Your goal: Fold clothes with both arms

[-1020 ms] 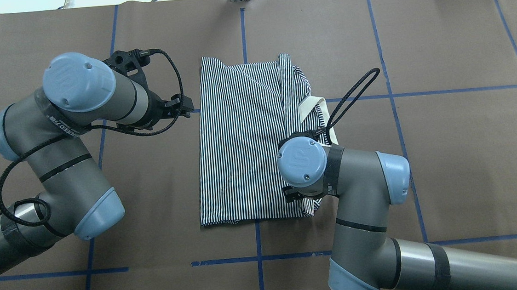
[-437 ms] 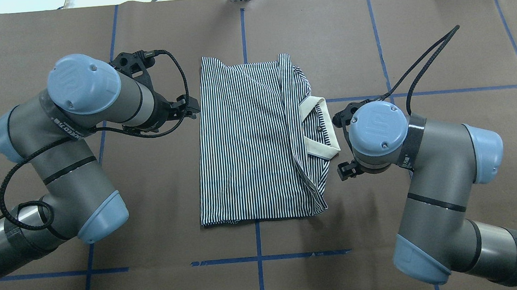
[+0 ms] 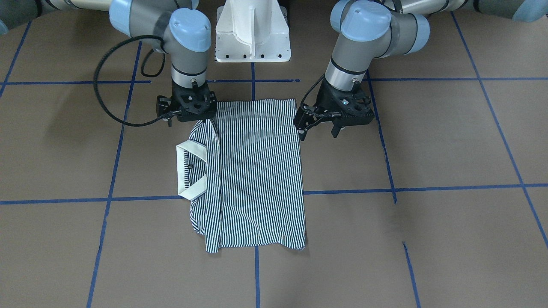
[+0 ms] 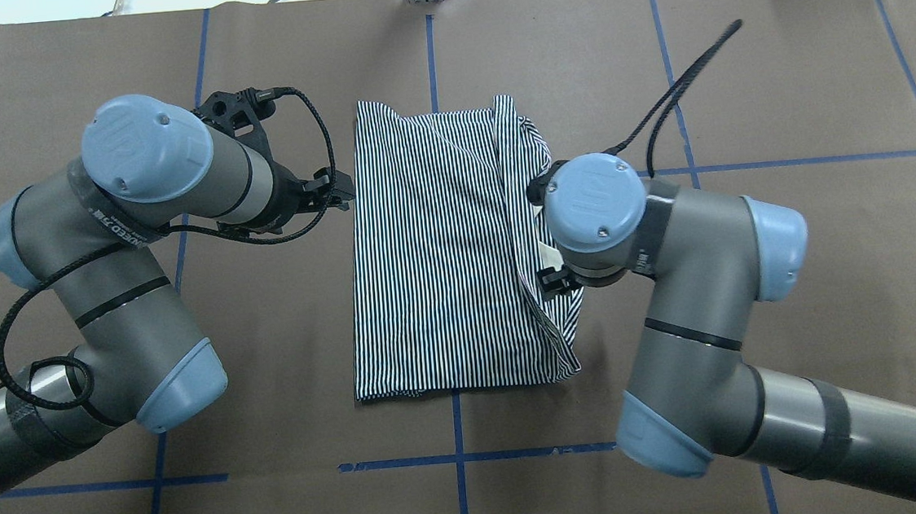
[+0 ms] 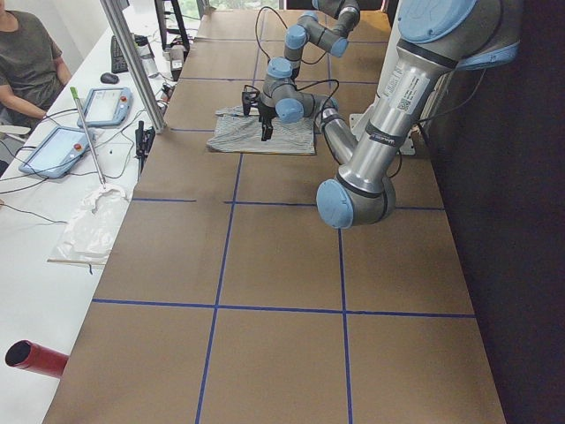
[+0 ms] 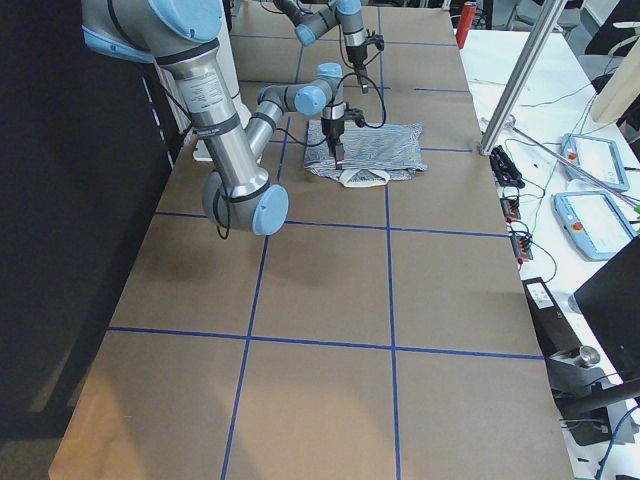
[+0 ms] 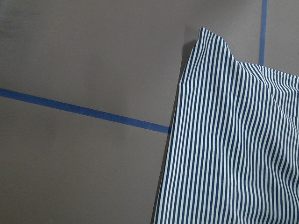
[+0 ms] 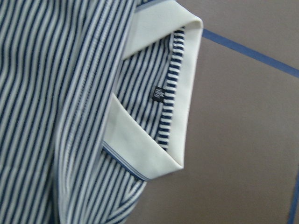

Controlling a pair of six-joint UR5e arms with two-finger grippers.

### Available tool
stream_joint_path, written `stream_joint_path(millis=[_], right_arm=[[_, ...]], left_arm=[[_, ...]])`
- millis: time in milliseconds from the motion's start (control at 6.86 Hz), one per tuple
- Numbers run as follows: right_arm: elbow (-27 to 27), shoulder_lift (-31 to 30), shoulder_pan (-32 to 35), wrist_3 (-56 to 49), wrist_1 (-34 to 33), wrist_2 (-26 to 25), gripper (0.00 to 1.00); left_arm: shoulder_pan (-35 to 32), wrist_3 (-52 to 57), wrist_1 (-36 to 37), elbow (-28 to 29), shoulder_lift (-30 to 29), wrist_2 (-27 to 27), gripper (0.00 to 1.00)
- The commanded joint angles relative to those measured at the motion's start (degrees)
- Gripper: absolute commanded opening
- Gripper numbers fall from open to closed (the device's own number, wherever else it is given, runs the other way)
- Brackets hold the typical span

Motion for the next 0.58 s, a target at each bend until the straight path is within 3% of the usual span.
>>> stream_joint_path(millis=[0,437], right_arm=[[-4.2,1.8,-4.0,0.4,1.2,0.0,1.00],[-4.1,-0.4,-4.3,0.3,0.4,2.2,1.00]], left_arm=[[0.0,0.1,0.2,-0.3,0.0,-0.1,1.00],[-0.1,0.1,0.2,-0.5,0.4,-0.1,1.00]])
